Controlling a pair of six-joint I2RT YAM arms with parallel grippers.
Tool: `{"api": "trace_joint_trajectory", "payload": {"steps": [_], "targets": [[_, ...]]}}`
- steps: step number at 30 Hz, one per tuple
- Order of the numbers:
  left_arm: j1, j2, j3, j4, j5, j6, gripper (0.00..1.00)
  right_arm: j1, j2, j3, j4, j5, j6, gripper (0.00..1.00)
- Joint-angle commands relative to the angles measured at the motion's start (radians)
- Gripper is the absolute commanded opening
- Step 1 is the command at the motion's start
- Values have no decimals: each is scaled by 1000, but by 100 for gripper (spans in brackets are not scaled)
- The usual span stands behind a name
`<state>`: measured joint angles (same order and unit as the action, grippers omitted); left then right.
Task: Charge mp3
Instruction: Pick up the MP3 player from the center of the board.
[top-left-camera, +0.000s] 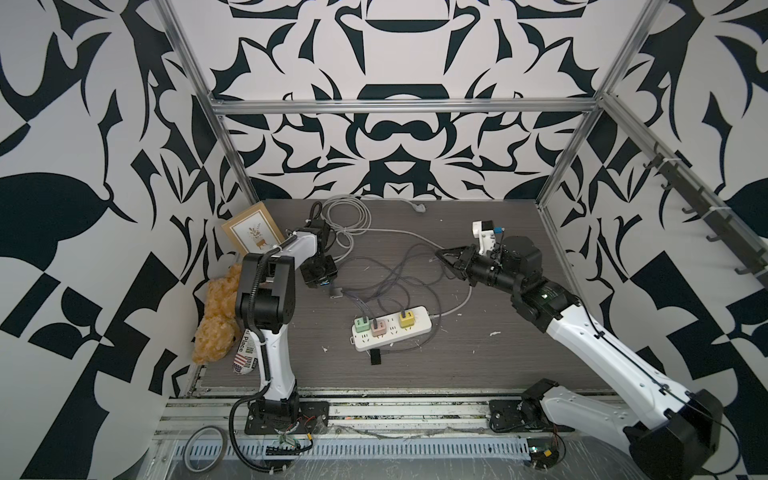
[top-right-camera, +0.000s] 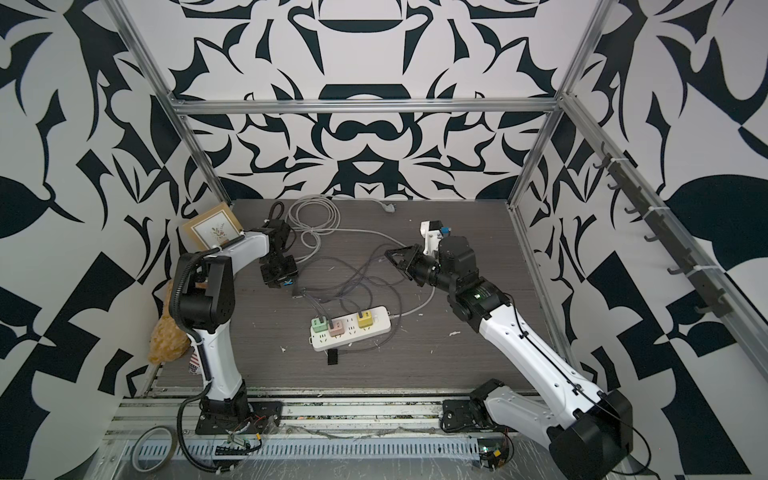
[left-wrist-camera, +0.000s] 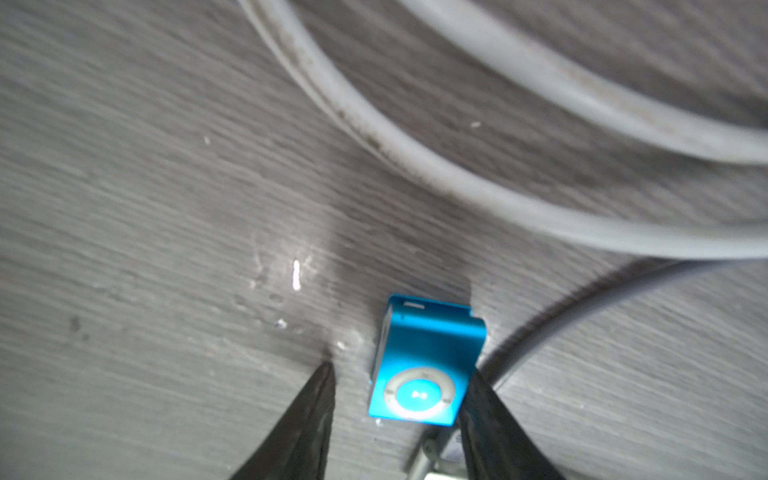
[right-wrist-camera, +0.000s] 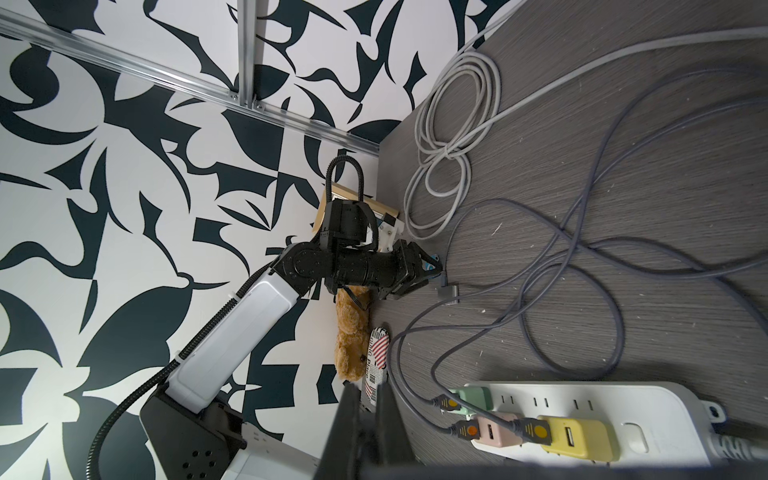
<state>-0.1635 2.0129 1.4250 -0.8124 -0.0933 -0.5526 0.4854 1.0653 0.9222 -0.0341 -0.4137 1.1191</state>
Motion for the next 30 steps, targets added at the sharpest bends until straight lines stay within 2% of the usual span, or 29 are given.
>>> {"api": "trace_joint_trajectory", "payload": {"steps": [1, 11, 30], "targets": [[-7, -30, -16, -21, -10, -6, 51, -5, -24, 1, 42, 11, 0, 0], [-10, -9, 43, -2, -24, 27, 51, -4, -40, -8, 34, 17, 2, 0], [-12, 31, 65, 10, -48, 81, 49, -4, -64, -28, 36, 33, 8, 0]]}}
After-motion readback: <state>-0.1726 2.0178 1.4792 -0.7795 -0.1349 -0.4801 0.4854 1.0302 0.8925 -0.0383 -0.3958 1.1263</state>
